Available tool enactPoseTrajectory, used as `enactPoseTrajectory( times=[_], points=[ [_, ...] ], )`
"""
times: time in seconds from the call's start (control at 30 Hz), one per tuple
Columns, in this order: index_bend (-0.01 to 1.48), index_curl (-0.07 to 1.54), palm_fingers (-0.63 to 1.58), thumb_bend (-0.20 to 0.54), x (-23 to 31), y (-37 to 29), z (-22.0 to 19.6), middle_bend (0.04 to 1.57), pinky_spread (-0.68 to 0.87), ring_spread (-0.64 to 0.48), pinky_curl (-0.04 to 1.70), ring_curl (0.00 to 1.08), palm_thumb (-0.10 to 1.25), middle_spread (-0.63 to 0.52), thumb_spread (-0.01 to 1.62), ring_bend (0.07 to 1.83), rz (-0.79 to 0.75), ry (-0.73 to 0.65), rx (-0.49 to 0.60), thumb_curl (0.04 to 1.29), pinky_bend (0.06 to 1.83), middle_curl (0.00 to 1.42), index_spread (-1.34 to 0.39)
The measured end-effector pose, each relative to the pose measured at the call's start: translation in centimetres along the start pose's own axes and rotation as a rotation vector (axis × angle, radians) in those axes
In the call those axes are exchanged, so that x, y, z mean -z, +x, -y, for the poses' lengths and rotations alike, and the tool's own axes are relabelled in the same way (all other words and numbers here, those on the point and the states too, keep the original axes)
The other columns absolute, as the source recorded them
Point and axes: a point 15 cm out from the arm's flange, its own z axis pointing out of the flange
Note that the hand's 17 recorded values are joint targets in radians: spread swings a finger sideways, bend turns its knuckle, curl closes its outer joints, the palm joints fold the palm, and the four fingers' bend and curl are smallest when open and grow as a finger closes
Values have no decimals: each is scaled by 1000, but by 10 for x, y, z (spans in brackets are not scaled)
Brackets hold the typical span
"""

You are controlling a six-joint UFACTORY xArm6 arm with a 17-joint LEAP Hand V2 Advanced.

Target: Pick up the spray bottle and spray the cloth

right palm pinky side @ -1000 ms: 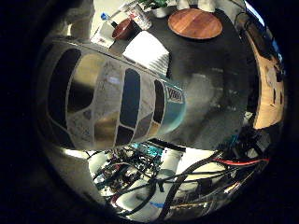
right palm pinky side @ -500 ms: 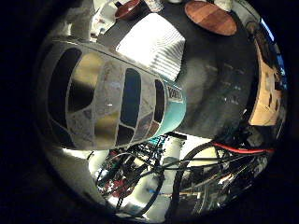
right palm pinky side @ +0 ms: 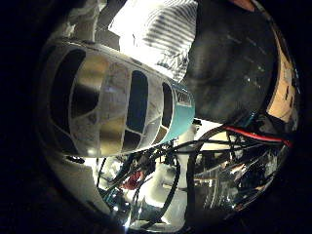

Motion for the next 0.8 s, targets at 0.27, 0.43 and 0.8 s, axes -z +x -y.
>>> enactPoseTrajectory(
  times=[0.27, 0.43, 0.8],
  points=[
    [1030, 898, 1075, -13, -5, 14, 10, 1225, -212, -225, 1238, 732, 985, -217, 1058, 1408, 11, -24, -32, 684, 1144, 943, -297],
    [1020, 906, 1076, -13, -3, 14, 10, 1210, -207, -228, 1239, 738, 983, -223, 1065, 1402, 17, -20, -34, 685, 1144, 959, -307],
    [1011, 918, 1078, -12, 46, -4, -14, 1183, -205, -229, 1258, 746, 989, -231, 1063, 1396, -12, 47, -15, 691, 1132, 990, -314]
  ],
)
